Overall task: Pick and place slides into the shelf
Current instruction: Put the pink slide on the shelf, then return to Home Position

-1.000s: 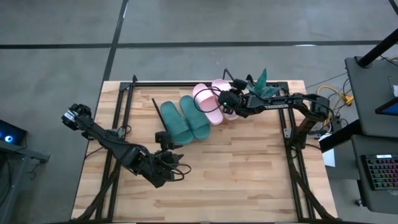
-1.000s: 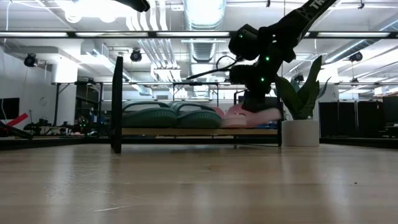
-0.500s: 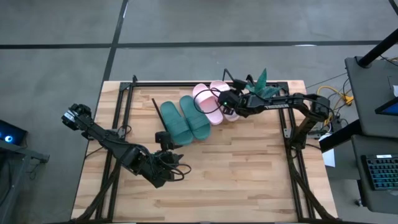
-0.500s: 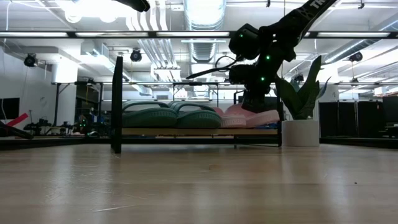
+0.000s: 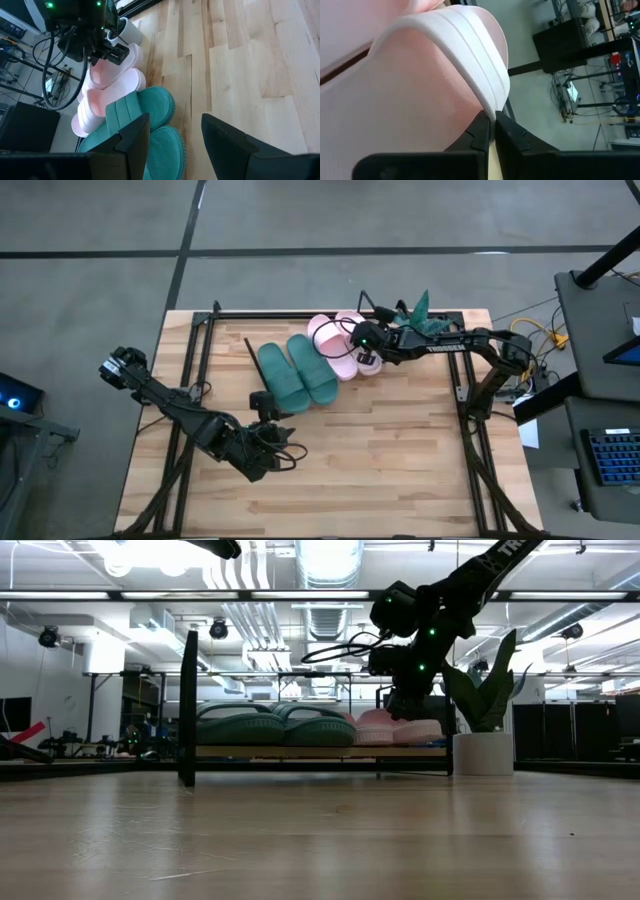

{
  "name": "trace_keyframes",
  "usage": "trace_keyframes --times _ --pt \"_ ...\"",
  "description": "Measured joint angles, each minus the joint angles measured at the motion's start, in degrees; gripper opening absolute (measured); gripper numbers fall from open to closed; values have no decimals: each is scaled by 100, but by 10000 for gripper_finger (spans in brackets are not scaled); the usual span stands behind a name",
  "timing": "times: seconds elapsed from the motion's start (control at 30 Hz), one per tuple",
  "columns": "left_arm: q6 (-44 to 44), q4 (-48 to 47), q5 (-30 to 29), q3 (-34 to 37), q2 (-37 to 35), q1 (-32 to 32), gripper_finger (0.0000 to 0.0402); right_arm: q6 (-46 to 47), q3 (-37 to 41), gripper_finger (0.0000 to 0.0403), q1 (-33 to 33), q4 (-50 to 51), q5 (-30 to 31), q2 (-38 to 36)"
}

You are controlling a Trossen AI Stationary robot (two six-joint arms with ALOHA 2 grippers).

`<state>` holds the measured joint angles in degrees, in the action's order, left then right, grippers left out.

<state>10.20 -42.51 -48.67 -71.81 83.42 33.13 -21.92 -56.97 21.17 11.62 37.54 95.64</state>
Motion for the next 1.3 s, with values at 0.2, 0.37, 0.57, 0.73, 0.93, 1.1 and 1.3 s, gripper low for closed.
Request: trace_keyframes --times 0.2,0.37,0.57,0.73,0.93,1.1,1.3 --pt "0 -1 1 0 0 0 164 -65 -1 53 0 38 -15 0" --pt "-2 1 1 0 0 1 164 -132 -2 118 -3 137 -22 -2" --pt "-4 0 1 0 0 0 164 -1 13 174 -55 331 -67 -194" --pt "-10 368 -102 21 2 -3 164 306 11 175 -293 313 -88 -771" --pt "-675 1420 -227 48 2 -3 164 149 -2 146 -1001 26 -244 -1890" --pt "-968 1951 -45 52 -111 -14 164 46 -4 126 -1639 -134 -865 -2927" --pt "-972 2766 628 171 -151 -73 164 339 -3 113 -2587 -145 -1634 -3953"
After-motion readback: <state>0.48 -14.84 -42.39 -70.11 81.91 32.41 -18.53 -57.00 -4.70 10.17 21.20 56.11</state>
